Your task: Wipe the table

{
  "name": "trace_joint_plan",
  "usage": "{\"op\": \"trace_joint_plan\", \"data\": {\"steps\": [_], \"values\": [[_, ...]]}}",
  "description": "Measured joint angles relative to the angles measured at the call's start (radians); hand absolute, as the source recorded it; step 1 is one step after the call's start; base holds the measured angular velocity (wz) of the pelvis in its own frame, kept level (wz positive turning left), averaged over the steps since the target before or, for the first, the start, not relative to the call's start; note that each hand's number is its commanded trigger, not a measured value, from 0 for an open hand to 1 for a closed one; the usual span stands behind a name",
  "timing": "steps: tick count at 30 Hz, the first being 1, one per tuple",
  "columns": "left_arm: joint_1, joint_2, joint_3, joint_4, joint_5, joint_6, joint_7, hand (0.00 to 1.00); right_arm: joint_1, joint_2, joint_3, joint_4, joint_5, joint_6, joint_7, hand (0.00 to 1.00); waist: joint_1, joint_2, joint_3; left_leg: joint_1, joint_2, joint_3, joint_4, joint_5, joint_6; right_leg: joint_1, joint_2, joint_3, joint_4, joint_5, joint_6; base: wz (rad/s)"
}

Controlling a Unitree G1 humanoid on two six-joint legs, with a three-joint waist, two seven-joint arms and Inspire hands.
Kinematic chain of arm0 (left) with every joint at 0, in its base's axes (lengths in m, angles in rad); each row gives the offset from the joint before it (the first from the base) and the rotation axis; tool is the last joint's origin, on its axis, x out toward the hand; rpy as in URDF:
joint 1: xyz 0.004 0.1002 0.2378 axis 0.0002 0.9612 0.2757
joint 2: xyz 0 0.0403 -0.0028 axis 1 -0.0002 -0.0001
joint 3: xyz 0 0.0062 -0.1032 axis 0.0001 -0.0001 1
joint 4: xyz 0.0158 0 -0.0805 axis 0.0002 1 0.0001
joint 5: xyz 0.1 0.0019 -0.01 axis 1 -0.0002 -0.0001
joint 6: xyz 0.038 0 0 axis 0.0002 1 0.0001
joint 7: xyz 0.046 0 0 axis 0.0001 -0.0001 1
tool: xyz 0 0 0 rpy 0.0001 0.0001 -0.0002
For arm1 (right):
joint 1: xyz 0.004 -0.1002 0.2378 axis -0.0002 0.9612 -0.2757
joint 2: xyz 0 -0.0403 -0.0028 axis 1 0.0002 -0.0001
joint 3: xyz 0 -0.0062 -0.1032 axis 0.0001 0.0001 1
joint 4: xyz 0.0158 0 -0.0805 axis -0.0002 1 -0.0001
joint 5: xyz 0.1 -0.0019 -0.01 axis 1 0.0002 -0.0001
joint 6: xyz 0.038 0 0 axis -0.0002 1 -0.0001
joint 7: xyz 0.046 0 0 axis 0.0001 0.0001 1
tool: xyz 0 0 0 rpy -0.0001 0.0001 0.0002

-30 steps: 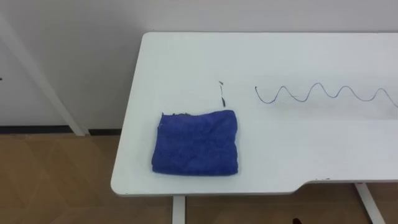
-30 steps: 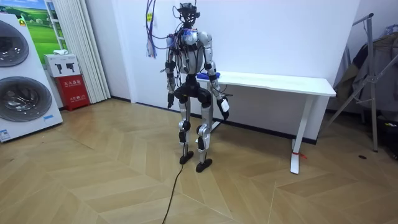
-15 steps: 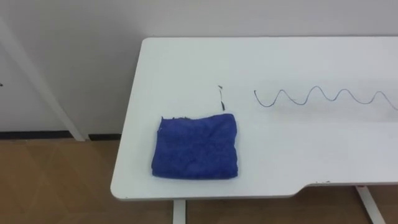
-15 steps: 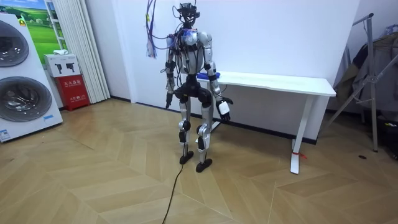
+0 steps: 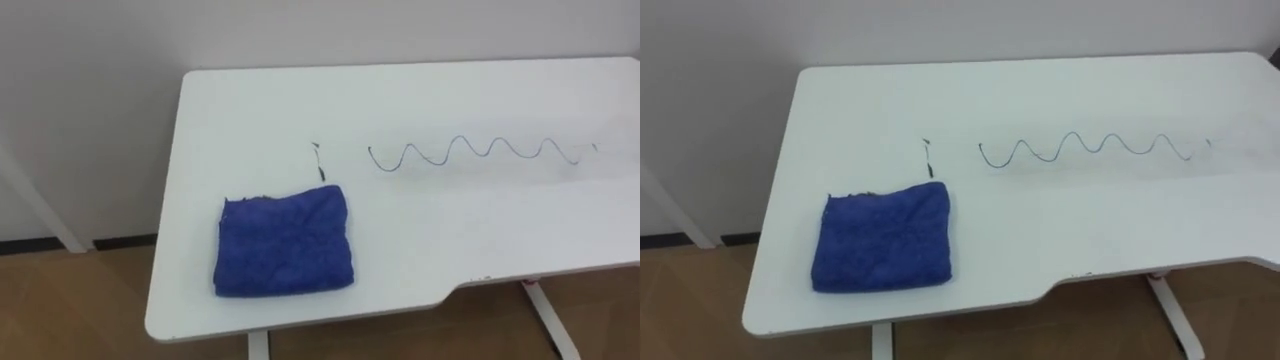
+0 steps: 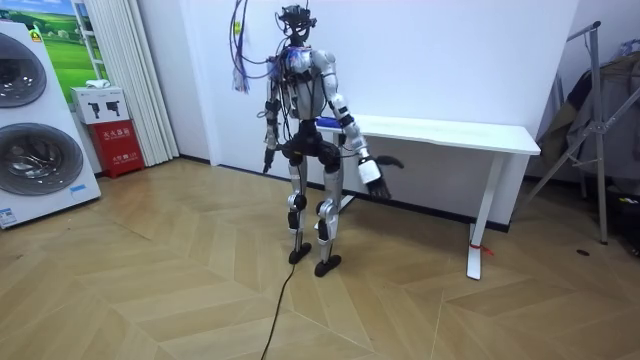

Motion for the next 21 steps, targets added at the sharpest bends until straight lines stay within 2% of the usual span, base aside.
{"op": "trace_joint_plan", "data": {"steps": [1,2,4,6,7,9,11,15,21], "values": [[0.000,0.000,0.000,-0.006,0.008,0.000,0.000,0.00,-0.004,-0.003,0.001,-0.033,-0.023,0.000,-0.018,0.00,0.002,-0.006,-0.0040,-0.001,0.000,0.001,0.000,0.000,0.000,-0.002,0.000,0.000,0.001,0.000,0.000,-0.03],[0.001,0.000,-0.001,-0.022,0.020,-0.001,0.000,0.00,-0.007,-0.004,0.009,-0.115,-0.067,-0.001,-0.055,0.00,0.005,0.002,-0.0029,-0.010,0.000,0.003,0.001,0.000,0.000,-0.011,0.000,0.001,0.001,0.000,0.000,-0.06],[-0.003,0.001,-0.014,-0.022,0.034,-0.001,0.000,0.00,-0.009,-0.004,0.036,-0.258,-0.176,-0.001,-0.095,0.00,0.008,-0.002,-0.0074,-0.025,0.001,0.008,0.004,0.001,0.000,-0.028,0.000,0.008,0.003,0.000,0.000,-0.07],[0.001,0.001,-0.044,-0.019,0.033,0.001,0.000,0.00,-0.008,-0.004,0.094,-0.472,-0.336,-0.003,-0.136,0.00,0.013,0.002,-0.0060,-0.041,0.003,0.018,0.014,0.001,-0.001,-0.039,0.002,0.014,0.003,0.000,0.000,-0.09],[0.002,0.001,-0.051,-0.019,0.033,0.002,0.001,0.00,-0.008,-0.004,0.110,-0.520,-0.382,-0.005,-0.145,0.00,0.016,0.002,-0.0056,-0.042,0.004,0.022,0.015,0.001,-0.001,-0.040,0.003,0.017,0.002,0.000,0.000,-0.11],[0.000,0.002,-0.082,-0.042,0.034,0.003,0.004,0.00,-0.007,-0.004,0.174,-0.679,-0.552,-0.027,-0.171,0.00,0.032,0.005,-0.0047,-0.044,0.010,0.028,0.015,0.001,-0.002,-0.042,0.007,0.017,0.000,0.000,0.000,-0.05],[-0.011,0.002,-0.101,-0.045,0.032,0.000,0.005,0.00,-0.006,-0.003,0.223,-0.774,-0.646,-0.041,-0.183,0.00,0.041,0.000,-0.0019,-0.043,0.012,0.028,0.011,0.001,-0.003,-0.043,0.009,0.012,-0.002,0.000,-0.001,0.00],[-0.008,-0.001,-0.136,-0.042,0.032,-0.001,0.005,0.00,0.005,0.001,0.306,-0.971,-0.871,-0.057,-0.183,0.00,0.073,0.005,0.0003,-0.042,0.013,0.026,0.009,0.001,-0.004,-0.045,0.009,0.008,-0.002,0.000,-0.001,0.01],[-0.010,0.007,-0.183,-0.036,0.055,-0.004,0.015,0.00,-0.007,-0.002,0.429,-1.130,-1.096,-0.088,-0.157,0.00,0.119,0.001,0.0021,-0.041,0.013,0.024,0.012,0.001,-0.004,-0.041,0.008,0.008,-0.004,0.000,-0.001,0.01]]}}
